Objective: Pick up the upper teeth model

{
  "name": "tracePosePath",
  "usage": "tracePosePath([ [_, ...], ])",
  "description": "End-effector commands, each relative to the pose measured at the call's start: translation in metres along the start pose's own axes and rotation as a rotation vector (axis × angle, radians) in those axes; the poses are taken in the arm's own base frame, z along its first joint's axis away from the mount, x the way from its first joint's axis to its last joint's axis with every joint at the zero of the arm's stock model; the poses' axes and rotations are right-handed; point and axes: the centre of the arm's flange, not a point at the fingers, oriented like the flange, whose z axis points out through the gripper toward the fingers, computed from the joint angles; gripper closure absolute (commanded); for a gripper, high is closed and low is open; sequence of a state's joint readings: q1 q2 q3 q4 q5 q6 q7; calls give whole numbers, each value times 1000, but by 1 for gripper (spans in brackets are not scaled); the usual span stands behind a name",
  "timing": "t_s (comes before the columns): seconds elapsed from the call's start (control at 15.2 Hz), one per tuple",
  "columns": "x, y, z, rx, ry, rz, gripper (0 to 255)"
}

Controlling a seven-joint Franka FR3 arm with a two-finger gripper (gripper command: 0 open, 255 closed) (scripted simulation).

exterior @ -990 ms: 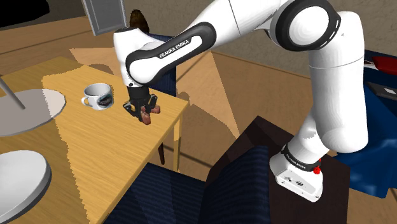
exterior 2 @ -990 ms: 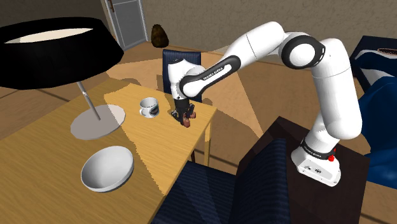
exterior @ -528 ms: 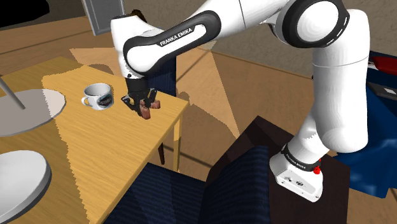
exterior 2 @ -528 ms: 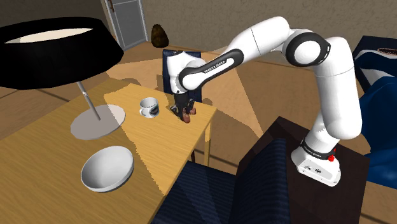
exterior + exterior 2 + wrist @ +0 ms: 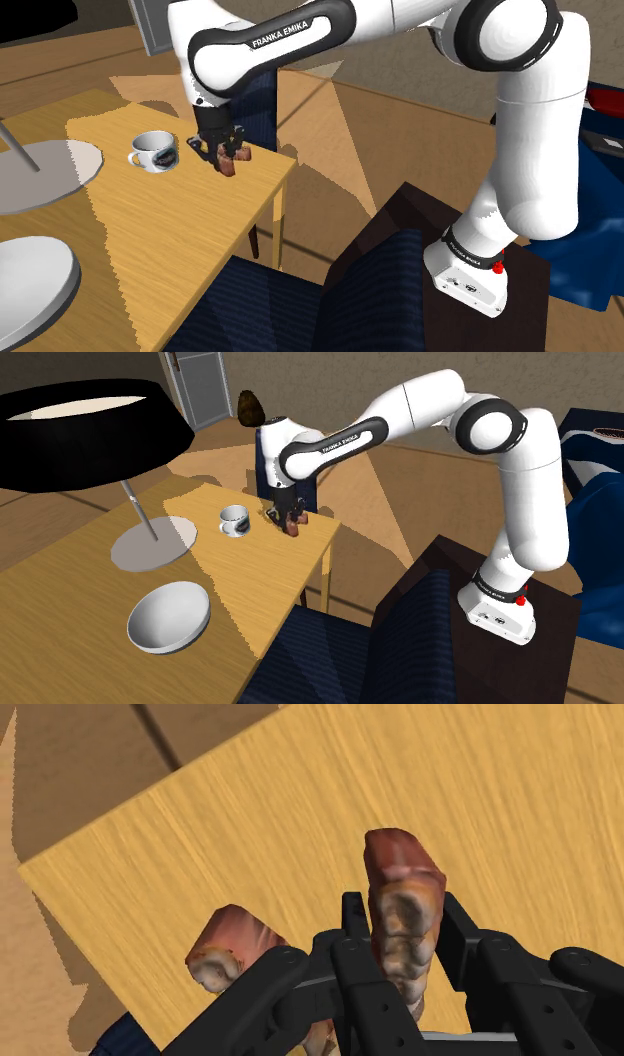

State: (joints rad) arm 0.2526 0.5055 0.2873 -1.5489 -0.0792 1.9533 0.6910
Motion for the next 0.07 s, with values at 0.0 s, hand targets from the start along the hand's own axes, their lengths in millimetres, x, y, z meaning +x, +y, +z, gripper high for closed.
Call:
tracePosePath([
  [0.0, 0, 0, -4, 0, 0, 0, 255],
])
